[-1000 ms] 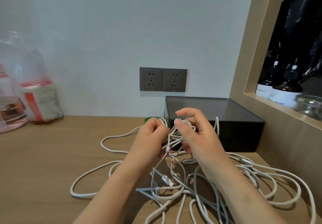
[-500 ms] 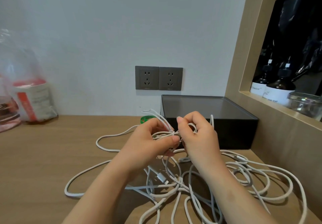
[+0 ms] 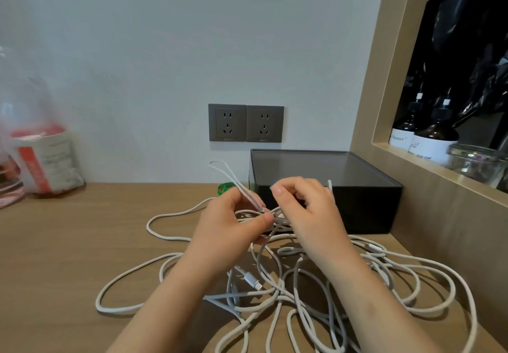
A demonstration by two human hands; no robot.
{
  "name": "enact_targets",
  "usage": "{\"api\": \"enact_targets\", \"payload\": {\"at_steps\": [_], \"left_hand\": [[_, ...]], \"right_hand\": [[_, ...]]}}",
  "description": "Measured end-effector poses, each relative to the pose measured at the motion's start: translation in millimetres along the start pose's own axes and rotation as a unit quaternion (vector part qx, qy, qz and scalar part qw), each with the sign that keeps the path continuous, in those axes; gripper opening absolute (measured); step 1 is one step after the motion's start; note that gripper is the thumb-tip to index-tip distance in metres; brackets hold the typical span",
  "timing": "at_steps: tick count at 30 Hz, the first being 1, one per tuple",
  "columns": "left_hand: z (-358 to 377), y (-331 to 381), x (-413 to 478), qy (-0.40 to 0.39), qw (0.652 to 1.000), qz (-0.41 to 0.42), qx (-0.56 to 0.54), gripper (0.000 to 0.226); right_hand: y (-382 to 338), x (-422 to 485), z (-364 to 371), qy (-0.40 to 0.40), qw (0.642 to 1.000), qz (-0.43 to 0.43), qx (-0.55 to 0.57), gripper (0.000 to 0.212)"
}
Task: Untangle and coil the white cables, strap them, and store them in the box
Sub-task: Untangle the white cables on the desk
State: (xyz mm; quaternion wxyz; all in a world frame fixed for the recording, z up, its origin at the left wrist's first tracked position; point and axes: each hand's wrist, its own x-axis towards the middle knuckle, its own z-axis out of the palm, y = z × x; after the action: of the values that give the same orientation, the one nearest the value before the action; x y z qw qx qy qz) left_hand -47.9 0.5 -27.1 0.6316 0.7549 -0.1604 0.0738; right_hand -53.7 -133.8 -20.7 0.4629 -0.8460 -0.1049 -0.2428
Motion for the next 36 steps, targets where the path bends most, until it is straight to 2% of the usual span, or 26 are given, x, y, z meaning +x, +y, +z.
{"api": "enact_targets", "payload": {"at_steps": [2,4,9,15,19,26,31,36], "left_hand": [[1,0,0,-0.007,0.999,0.012,0.035,0.023],[1,1,-1,-0.005,0.999,0.017,0.045,0.024],[3,2,-3,-0.014,0.998,0.032,0.057,0.023],[-4,1,-1,-0.032,0.999,0.016,0.016,0.027],[-3,0,-1,-0.03,0.995,0.047,0.078,0.028],[1,1,-2,0.011,0.986,0.078,0.144,0.008],[1,2,-4,0.011,0.979,0.127,0.157,0.016],[1,-1,-2,0.016,0.984,0.122,0.132,0.011]], "right_hand": [[-4,-1,-4,-0.03,0.999,-0.015,0.008,0.007],[-6,-3,-4,-0.061,0.998,-0.024,-0.001,0.016],[-8,-2,-2,-0.013,0.999,-0.047,0.011,0.023],[-9,0,-10,0.036,0.989,0.009,0.143,0.011],[-10,-2,-6,0.024,0.984,0.02,0.173,0.009],[-11,-4,-3,0.018,0.981,0.026,0.191,0.004],[-12,-3,-7,0.035,0.968,0.049,0.243,0.005],[-14,-3,-6,0.028,0.972,0.033,0.233,0.005]]}}
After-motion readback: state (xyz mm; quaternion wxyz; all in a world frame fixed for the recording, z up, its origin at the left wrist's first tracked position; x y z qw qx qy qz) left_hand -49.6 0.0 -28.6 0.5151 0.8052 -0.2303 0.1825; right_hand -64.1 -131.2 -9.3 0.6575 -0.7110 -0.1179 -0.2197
